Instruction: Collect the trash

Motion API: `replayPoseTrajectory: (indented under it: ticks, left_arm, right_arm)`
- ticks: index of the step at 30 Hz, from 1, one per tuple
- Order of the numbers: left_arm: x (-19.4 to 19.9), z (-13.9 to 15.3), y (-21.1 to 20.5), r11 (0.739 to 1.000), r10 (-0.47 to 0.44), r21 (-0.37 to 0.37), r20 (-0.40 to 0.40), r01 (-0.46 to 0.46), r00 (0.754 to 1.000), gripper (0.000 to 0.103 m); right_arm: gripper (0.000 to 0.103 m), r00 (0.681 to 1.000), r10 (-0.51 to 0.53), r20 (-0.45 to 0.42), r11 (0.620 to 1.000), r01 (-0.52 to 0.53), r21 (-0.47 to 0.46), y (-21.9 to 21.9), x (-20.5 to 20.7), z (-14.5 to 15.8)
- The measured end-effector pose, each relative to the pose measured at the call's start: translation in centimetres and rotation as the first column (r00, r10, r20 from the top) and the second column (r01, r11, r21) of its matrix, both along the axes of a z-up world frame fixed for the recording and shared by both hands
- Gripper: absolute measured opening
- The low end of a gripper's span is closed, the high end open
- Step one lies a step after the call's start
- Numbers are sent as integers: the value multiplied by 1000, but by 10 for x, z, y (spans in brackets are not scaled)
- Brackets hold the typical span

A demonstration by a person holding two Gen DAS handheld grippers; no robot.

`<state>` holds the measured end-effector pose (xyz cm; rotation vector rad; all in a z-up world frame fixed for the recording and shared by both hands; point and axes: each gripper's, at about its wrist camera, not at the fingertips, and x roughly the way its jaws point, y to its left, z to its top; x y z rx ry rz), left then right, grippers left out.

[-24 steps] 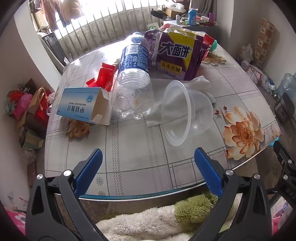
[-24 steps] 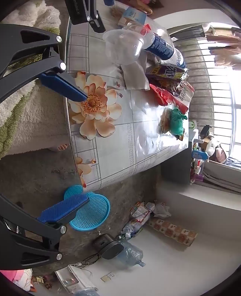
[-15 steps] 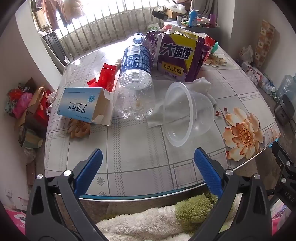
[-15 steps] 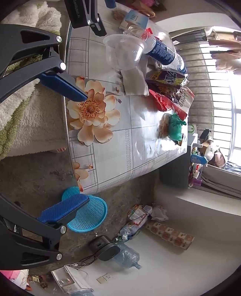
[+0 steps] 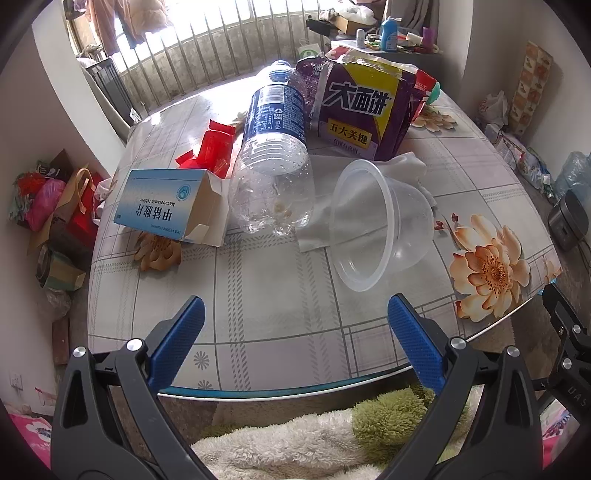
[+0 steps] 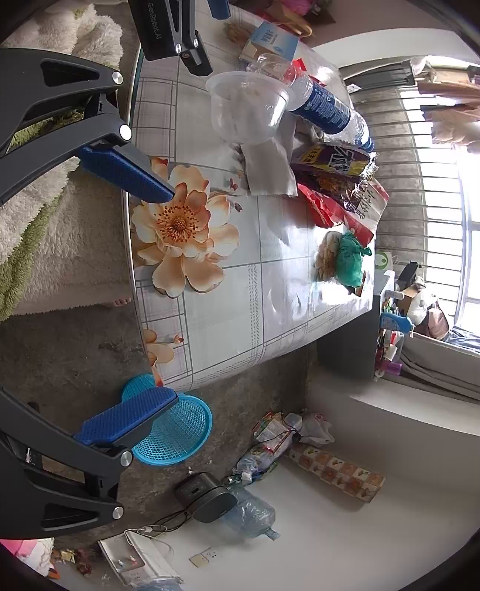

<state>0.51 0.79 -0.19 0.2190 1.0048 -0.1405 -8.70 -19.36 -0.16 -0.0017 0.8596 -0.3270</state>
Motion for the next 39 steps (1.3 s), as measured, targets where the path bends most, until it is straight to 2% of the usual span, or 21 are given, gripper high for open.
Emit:
replayPoseTrajectory:
  ticks: [39]
  left_arm:
    - [0, -4, 0, 1000, 3, 5, -4, -3, 1000, 95]
  right_arm:
    - [97, 1000, -4, 2, 1000, 4, 5, 1, 2, 1]
